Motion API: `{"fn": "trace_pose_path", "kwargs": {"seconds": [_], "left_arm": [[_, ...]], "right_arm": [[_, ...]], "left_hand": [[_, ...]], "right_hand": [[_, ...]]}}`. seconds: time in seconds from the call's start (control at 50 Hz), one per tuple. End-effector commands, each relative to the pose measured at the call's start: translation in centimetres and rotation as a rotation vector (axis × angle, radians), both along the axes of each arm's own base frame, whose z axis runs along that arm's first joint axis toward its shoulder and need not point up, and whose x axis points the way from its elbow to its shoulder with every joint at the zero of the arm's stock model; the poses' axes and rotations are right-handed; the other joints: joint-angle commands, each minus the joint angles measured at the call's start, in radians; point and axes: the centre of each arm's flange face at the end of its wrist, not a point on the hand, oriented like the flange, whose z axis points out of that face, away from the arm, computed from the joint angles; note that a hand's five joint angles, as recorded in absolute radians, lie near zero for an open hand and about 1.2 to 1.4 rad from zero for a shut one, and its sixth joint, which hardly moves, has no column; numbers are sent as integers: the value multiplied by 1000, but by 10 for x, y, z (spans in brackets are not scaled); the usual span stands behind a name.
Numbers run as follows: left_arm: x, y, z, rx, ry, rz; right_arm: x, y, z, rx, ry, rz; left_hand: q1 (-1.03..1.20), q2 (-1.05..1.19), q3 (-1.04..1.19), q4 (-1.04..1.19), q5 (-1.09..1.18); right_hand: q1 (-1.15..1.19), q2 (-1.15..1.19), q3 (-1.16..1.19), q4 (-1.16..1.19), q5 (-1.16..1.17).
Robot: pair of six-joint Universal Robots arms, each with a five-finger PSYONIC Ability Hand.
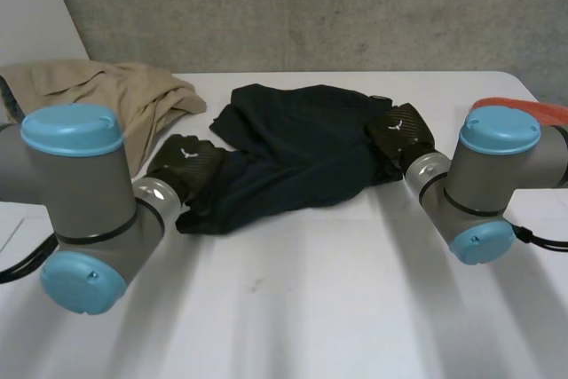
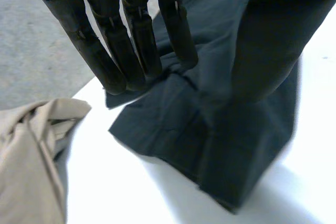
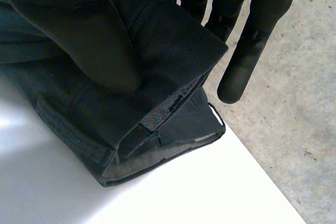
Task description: Fold the laundry.
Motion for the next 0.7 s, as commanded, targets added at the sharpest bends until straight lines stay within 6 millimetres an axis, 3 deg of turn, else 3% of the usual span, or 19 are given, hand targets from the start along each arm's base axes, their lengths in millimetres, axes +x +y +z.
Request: {"fn": "trace_pose_path", "kwargs": {"seconds": [0.02, 0.16, 0.32, 0.4, 0.56, 0.7], "left_arm": [[-5, 15, 1, 73, 13, -35], [-5, 23, 8, 113, 52, -38], [-7, 40, -8, 234, 6, -63], [-5, 27, -21, 239, -18, -24], [-4, -10, -40, 184, -55, 58], [-6, -44, -36, 98, -81, 120]], "right_arm": [[0, 1, 1, 1, -5, -7], [-1, -1, 6, 15, -44, -32], [-7, -13, 21, 64, -192, -129], [-6, -10, 18, 125, -214, -135], [-5, -7, 15, 146, -201, -127], [-3, -5, 13, 150, -191, -121]], "left_hand": [[501, 478, 487, 491, 492], [323, 300, 308, 312, 313], [-79, -102, -94, -90, -89], [-326, -349, -340, -336, -335], [-373, -396, -388, -384, -383], [-370, -394, -385, -381, -380]], "right_hand": [[287, 221, 212, 199, 254], [287, 221, 212, 199, 254], [287, 221, 212, 199, 254], [287, 221, 212, 199, 254], [287, 221, 212, 199, 254], [287, 221, 212, 199, 254]]}}
